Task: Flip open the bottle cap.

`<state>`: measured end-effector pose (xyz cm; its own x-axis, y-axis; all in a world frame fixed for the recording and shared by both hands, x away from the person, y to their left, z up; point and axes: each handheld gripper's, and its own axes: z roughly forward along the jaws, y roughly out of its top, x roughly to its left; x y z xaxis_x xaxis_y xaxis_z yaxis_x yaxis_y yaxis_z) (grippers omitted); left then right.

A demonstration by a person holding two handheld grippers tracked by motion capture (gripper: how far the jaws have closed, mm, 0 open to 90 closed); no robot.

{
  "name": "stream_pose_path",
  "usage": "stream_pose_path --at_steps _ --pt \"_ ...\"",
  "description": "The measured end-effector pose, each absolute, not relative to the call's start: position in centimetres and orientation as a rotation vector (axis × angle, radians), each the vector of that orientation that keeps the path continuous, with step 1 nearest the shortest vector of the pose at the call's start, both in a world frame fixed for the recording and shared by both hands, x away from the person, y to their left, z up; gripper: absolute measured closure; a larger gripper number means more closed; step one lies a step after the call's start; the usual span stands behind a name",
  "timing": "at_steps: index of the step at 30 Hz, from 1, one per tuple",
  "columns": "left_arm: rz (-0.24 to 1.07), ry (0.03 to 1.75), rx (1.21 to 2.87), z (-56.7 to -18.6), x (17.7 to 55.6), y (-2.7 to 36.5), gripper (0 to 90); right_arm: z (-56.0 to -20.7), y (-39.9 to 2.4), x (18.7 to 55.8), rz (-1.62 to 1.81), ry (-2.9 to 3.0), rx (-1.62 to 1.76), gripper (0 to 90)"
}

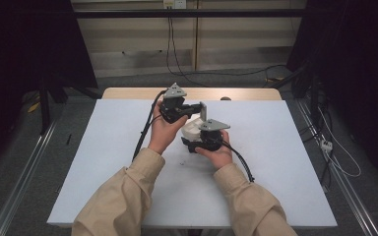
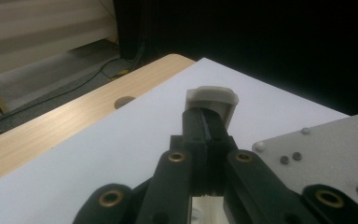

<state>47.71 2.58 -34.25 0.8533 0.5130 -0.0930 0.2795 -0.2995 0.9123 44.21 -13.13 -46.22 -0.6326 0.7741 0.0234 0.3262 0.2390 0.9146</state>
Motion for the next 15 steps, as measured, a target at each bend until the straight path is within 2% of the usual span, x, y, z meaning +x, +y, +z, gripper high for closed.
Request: stream_pose_path --at_steps 15 --pt "0.239 0.584 1.913 -34.28 48.48 1.69 90.0 -46.22 -13.16 44.24 1.376 2.079 1.01 18.8"
